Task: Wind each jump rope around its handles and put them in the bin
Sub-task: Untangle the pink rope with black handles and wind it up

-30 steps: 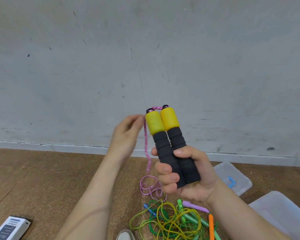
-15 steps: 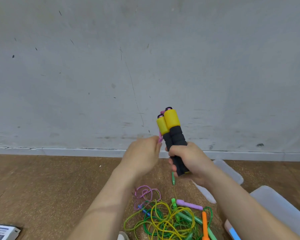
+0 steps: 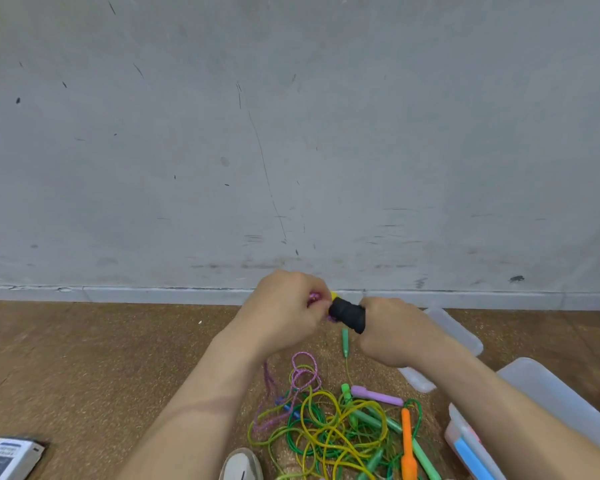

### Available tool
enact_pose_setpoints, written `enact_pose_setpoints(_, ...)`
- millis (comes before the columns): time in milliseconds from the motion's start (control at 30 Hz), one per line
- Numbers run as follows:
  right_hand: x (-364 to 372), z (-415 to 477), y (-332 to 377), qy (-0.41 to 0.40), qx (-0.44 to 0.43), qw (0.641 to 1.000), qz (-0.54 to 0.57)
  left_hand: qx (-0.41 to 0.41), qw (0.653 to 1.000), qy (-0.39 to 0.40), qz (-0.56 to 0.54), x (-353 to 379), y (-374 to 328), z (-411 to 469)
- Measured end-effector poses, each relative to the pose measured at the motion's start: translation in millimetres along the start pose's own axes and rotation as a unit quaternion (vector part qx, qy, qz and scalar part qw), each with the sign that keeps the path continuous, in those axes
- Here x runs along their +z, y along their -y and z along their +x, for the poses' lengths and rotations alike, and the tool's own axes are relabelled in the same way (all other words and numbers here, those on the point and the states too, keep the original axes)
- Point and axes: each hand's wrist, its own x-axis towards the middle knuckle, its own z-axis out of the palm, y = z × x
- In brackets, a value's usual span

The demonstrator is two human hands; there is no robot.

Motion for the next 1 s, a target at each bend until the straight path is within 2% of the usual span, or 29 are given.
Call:
enact_pose_setpoints(33, -5, 1, -5, 0.031, 0.01, 0.994, 0.106, -0.028, 0.999, -0.017, -0.037, -2, 4, 0)
enact_pose_setpoints(67, -13, 0, -10, 0.068, 0.026, 0.968, 0.241, -0.06, 0.995, -0.03, -0.072, -5, 11, 1)
enact_pose_setpoints(100, -21, -2, -16, 0.111, 0.038, 0.92, 0.375, -0.094, 0.99, -0.029, -0.101, -8, 19, 1)
enact_pose_setpoints(167, -34, -9, -26, 0.206, 0.019, 0.794, 0.572, -0.144, 0.983, 0.026, -0.112, -13, 36, -1)
enact_pose_setpoints(233, -39, -13, -26, 0.294, -0.023, 0.68, 0.671, -0.149, 0.981, 0.083, -0.092, -15, 43, -3)
enact_pose_setpoints(267, -39, -14, -22, 0.336, -0.049, 0.633, 0.696, -0.141, 0.978, 0.078, -0.134, -15, 42, -2)
enact_pose_setpoints(300, -37, -14, -17, 0.374, -0.081, 0.591, 0.71, -0.126, 0.964, 0.051, -0.229, -16, 37, 0)
enact_pose_setpoints(333, -33, -14, -11, 0.405, -0.116, 0.553, 0.718, -0.099, 0.93, 0.016, -0.355, -18, 32, 3)
enact_pose_setpoints(400, -27, -17, 2, 0.444, -0.183, 0.493, 0.726, -0.036, 0.801, -0.016, -0.597, -23, 22, 9)
enact_pose_setpoints(433, -25, -17, 7, 0.456, -0.206, 0.471, 0.727, -0.025, 0.741, -0.011, -0.671, -26, 16, 9)
enact_pose_setpoints(467, -24, -18, 11, 0.464, -0.221, 0.458, 0.725, -0.026, 0.705, 0.006, -0.709, -29, 12, 9)
enact_pose_setpoints(500, -23, -18, 14, 0.468, -0.232, 0.454, 0.722, -0.027, 0.696, 0.027, -0.717, -32, 8, 8)
enact_pose_setpoints(600, -23, -16, 14, 0.47, -0.24, 0.463, 0.712, -0.014, 0.731, 0.037, -0.681, -33, 9, 8)
enact_pose_setpoints(667, -23, -15, 10, 0.464, -0.235, 0.476, 0.709, -0.004, 0.739, 0.039, -0.673, -37, 13, 10)
enact_pose_setpoints(733, -24, -14, 5, 0.455, -0.222, 0.502, 0.702, -0.011, 0.764, 0.058, -0.643, -42, 18, 10)
enact_pose_setpoints(867, -26, -15, -8, 0.452, -0.204, 0.546, 0.675, -0.039, 0.842, 0.099, -0.53, -51, 20, 5)
enact_pose_setpoints(933, -28, -16, -12, 0.458, -0.202, 0.55, 0.669, -0.06, 0.873, 0.063, -0.48, -53, 17, 6)
enact_pose_setpoints(1000, -30, -17, -14, 0.464, -0.206, 0.544, 0.668, -0.079, 0.89, 0.011, -0.449, -51, 15, 9)
